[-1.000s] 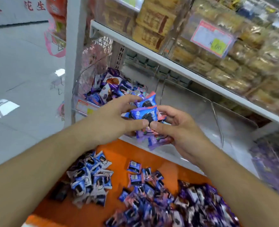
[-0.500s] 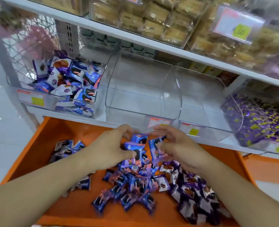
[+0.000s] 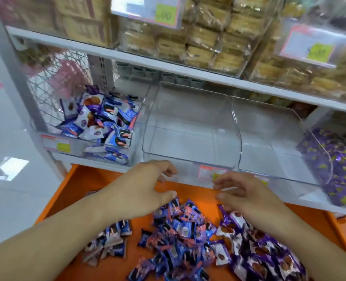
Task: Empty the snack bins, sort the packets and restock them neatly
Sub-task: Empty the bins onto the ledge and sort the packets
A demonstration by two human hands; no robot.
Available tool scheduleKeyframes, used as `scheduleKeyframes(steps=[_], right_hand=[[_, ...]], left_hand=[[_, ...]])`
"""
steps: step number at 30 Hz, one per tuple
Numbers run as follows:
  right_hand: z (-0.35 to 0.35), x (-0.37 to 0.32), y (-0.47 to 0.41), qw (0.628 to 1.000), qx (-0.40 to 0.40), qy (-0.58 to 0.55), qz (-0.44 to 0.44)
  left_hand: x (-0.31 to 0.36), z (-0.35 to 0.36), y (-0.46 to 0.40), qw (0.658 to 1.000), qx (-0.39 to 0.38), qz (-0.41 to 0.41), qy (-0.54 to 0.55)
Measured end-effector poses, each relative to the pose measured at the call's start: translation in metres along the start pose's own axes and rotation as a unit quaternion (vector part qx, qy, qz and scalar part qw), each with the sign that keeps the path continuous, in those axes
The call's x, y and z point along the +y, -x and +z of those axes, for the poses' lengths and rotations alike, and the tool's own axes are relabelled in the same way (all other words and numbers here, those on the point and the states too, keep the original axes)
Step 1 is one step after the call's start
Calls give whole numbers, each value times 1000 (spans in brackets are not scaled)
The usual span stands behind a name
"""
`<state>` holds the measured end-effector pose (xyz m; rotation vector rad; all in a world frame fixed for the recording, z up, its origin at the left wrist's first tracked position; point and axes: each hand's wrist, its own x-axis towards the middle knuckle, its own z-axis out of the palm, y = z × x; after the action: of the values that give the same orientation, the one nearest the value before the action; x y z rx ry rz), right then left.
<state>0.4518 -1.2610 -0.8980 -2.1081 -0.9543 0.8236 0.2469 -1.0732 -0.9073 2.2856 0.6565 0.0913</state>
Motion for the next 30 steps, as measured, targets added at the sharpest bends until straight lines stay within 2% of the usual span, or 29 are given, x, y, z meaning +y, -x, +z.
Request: scheduleKeyframes(steps=[4,8,12,14,17,22,25,27,30], right_hand=[[16,-26,2,998,15,30,-57],[37,-72,-2,993,27,13,-111],[66,-136,-36,979,18,38,-198],[82,-168,-68,966,10,92,-243],[105,-208,-130,928,21,230,-292],[134,-241,-218,865,-45,444,-229],[146,-236,-243,831,-63,516,-199],[148,-231,-245,843,-25,496,-208],[140,-229,-223,917,39,324,-228]], left_hand=[[-13,-36,11,997,74,12,13],[-45,-75,17,986,160,-11,40],[-92,-102,18,972,226,-52,-41],[-112,-107,20,969,221,-77,-73],[-131,-108,22,969,193,-95,-118],[-142,-112,17,969,197,-99,-113],[-147,-112,14,969,207,-105,-81],[-150,-112,12,969,212,-105,-68],[-149,-112,12,968,218,-108,-60]])
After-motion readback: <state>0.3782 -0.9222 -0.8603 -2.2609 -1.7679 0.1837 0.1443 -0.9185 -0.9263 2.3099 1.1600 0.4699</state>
